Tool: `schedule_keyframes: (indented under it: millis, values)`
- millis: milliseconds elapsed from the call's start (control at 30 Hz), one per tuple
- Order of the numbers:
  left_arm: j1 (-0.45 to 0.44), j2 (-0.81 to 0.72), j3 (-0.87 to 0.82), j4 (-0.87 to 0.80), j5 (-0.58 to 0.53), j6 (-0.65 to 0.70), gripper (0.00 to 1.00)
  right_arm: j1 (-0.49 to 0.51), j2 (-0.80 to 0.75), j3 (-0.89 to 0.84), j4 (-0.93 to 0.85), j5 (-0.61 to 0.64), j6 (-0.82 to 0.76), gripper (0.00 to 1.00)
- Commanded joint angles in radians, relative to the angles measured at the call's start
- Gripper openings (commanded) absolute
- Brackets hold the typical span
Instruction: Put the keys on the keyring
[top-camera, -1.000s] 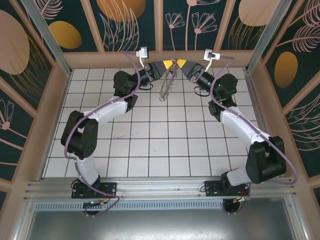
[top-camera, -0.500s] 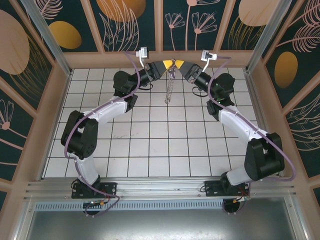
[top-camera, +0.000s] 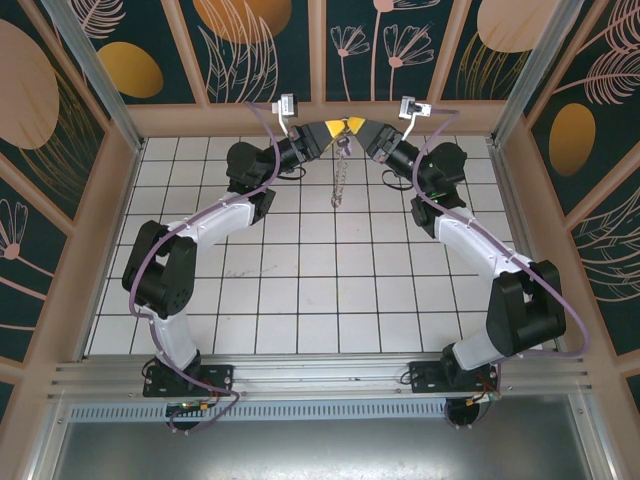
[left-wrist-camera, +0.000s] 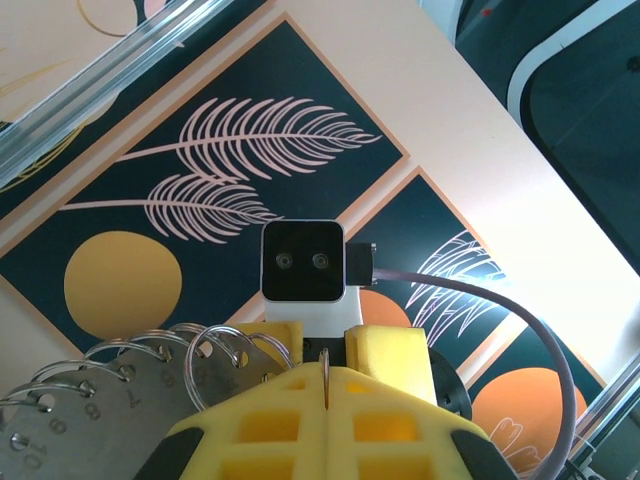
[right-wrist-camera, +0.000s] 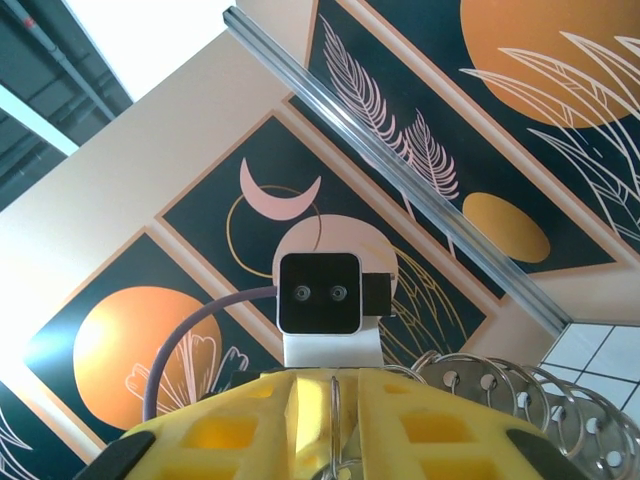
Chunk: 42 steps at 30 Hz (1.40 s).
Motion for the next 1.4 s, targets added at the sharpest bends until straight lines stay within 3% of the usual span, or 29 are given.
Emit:
schedule_keyframes:
  millis: [0,133,367,533,600,700,900,1067,1200,1367]
  values:
    - [-0.005,0.008,0.025,0.056,-0.005,0.003,0.0,0.015,0.009,0.038,0.025,-0.028,-0.015,0.21]
    - [-0.006,0.007,0.025,0.036,-0.005,0.021,0.0,0.022,0.013,0.042,-0.004,-0.031,-0.033,0.21]
    - [-0.006,0.007,0.034,0.009,-0.007,0.048,0.0,0.024,0.01,0.033,-0.043,-0.03,-0.073,0.0]
    - [-0.004,-0.005,0.053,-0.069,0.015,0.119,0.01,-0.007,-0.003,0.041,-0.098,-0.045,-0.121,0.0]
    - [-0.002,-0.034,0.063,-0.178,0.02,0.221,0.21,-0.042,-0.007,0.052,-0.131,-0.081,-0.144,0.0]
    - [0.001,-0.089,0.084,-0.411,0.004,0.431,0.42,-0.1,-0.006,0.089,-0.203,-0.172,-0.196,0.0]
    - [0.025,-0.132,0.141,-0.703,0.015,0.674,0.55,-0.181,0.024,0.198,-0.445,-0.363,-0.409,0.0]
    - [0.036,-0.085,0.243,-0.864,0.101,0.776,0.56,-0.208,0.083,0.332,-0.754,-0.517,-0.686,0.0]
    - [0.036,-0.026,0.34,-0.969,0.198,0.835,0.5,-0.209,0.142,0.463,-1.046,-0.558,-0.923,0.0]
    - [0.036,0.014,0.384,-1.031,0.264,0.863,0.41,-0.21,0.162,0.475,-1.095,-0.577,-0.968,0.0]
